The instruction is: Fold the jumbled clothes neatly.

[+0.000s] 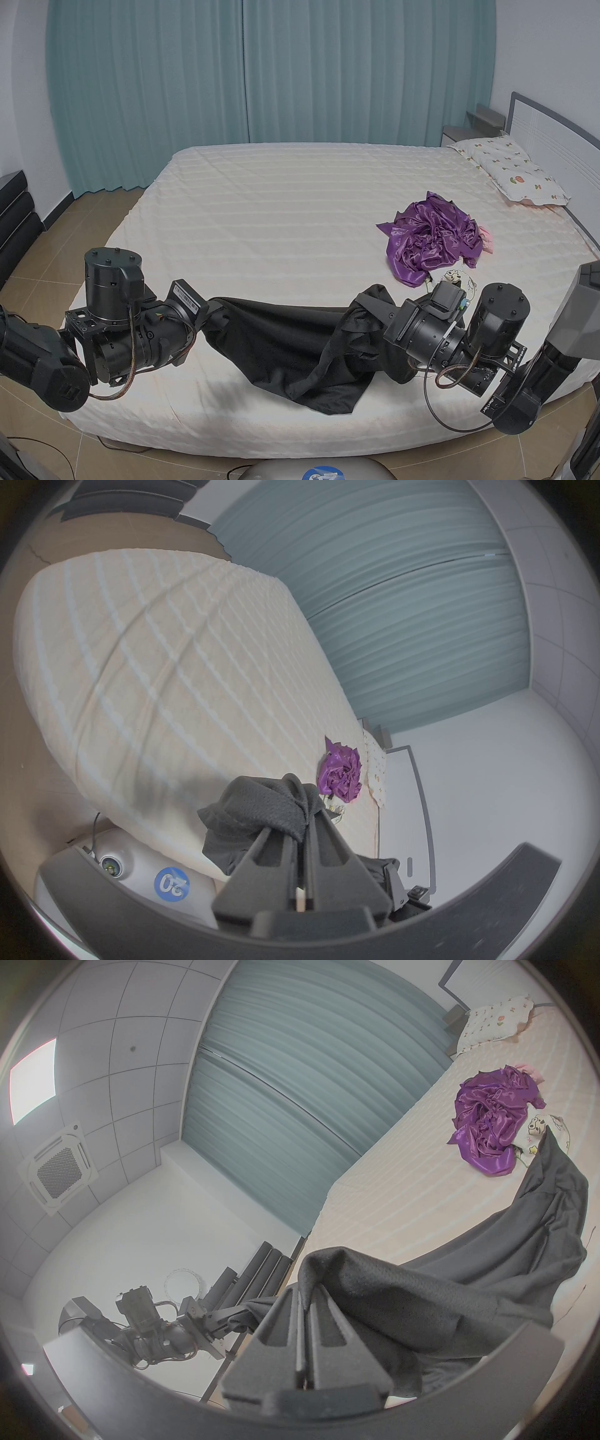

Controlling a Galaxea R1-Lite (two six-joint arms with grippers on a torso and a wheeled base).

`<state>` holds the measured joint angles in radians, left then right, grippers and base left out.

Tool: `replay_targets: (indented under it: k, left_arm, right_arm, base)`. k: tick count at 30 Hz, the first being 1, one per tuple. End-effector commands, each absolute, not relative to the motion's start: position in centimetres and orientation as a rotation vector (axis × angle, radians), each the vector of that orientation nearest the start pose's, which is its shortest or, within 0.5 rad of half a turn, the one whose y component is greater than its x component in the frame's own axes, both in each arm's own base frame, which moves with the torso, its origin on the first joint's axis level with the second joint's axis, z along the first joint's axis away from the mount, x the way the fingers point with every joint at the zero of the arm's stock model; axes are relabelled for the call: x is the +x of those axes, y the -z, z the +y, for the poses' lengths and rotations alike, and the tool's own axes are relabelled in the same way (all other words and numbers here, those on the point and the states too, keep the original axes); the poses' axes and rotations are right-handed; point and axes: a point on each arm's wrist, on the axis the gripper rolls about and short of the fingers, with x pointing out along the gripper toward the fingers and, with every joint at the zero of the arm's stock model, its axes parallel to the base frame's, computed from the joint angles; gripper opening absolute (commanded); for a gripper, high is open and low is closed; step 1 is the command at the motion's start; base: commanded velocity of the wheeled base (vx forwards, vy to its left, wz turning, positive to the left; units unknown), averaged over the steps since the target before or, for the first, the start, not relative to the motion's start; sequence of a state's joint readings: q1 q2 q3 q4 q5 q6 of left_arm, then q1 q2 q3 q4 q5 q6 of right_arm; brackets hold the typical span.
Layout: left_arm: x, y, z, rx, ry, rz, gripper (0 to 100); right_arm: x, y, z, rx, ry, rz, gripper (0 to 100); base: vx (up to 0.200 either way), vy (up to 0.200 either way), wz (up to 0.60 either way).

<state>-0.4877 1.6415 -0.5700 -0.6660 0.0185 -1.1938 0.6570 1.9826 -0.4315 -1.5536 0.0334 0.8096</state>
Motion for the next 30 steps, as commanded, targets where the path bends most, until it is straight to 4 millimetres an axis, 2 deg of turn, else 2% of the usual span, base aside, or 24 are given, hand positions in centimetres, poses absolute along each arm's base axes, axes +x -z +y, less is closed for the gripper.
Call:
replay_targets:
  k: [1,9,15,16,17,22,26,27,29,30]
  left_arm:
    - [23.0,-15.7,-12.3,-1.055,0.199,0.585,0]
    - [21.6,-15.4,-12.2,-1.027,0.176,0.652,0]
    - [19.1,-16.8,-11.1,-1.000,0.159,0.697,0]
    - [19.1,-16.8,-11.1,-1.000,0.159,0.697,0]
    - [17.9,-17.6,-10.7,-0.998,0.171,0.699,0]
    - [15.2,-19.6,-9.3,-1.009,0.218,0.666,0]
    - [14.1,-21.3,-8.6,-1.028,0.248,0.621,0]
    - [13.6,-22.5,-8.2,-1.043,0.260,0.584,0]
    - [13.2,-23.9,-7.9,-1.054,0.277,0.555,0]
    - [13.1,-24.6,-7.8,-1.058,0.281,0.544,0]
  right_arm:
    - [23.3,-10.7,17.8,0.776,-0.657,0.261,0]
    - [21.5,-10.6,17.1,0.719,-0.668,0.282,0]
    - [17.4,-12.8,15.5,0.731,-0.734,0.250,0]
    - [17.4,-12.8,15.5,0.731,-0.734,0.250,0]
    - [15.6,-14.0,14.8,0.744,-0.776,0.222,0]
    - [11.4,-16.0,13.1,0.782,-0.865,0.150,0]
    - [9.6,-17.1,12.1,0.820,-0.903,0.091,0]
    - [8.9,-18.3,11.2,0.850,-0.928,0.025,0]
    - [8.2,-19.7,10.3,0.872,-0.959,-0.038,0]
    - [8.0,-21.0,10.0,0.891,-0.972,-0.083,0]
  base:
    - [-0.200,0.000,0.00]
    - [-0.200,0.000,0.00]
    - [-0.200,0.000,0.00]
    - [-0.200,0.000,0.00]
    - [0.000,0.000,0.00]
    - [0.000,0.000,0.00]
    - [0.000,0.000,0.00]
    - [0.000,0.000,0.00]
    - [0.000,0.000,0.00]
    - [0.000,0.000,0.00]
